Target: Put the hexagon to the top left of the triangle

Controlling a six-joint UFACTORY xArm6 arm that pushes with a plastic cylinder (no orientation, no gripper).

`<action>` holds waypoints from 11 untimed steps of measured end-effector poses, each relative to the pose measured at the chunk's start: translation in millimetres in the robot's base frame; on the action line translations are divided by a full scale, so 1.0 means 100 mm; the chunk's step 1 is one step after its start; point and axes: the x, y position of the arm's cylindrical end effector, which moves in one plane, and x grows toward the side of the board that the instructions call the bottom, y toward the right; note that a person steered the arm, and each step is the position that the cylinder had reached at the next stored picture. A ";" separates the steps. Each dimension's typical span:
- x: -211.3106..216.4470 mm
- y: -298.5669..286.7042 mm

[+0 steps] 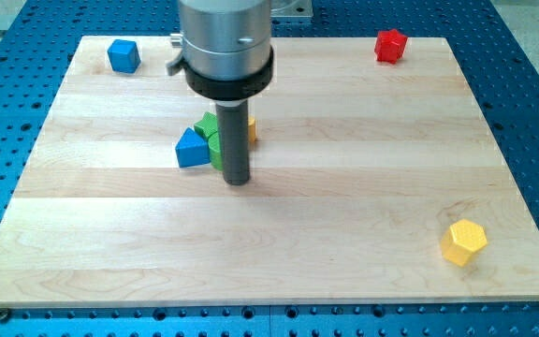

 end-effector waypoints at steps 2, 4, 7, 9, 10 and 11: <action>0.19 1.80; 0.98 3.44; 0.41 0.87; 0.29 -0.40; 0.29 -0.93; 0.07 -0.94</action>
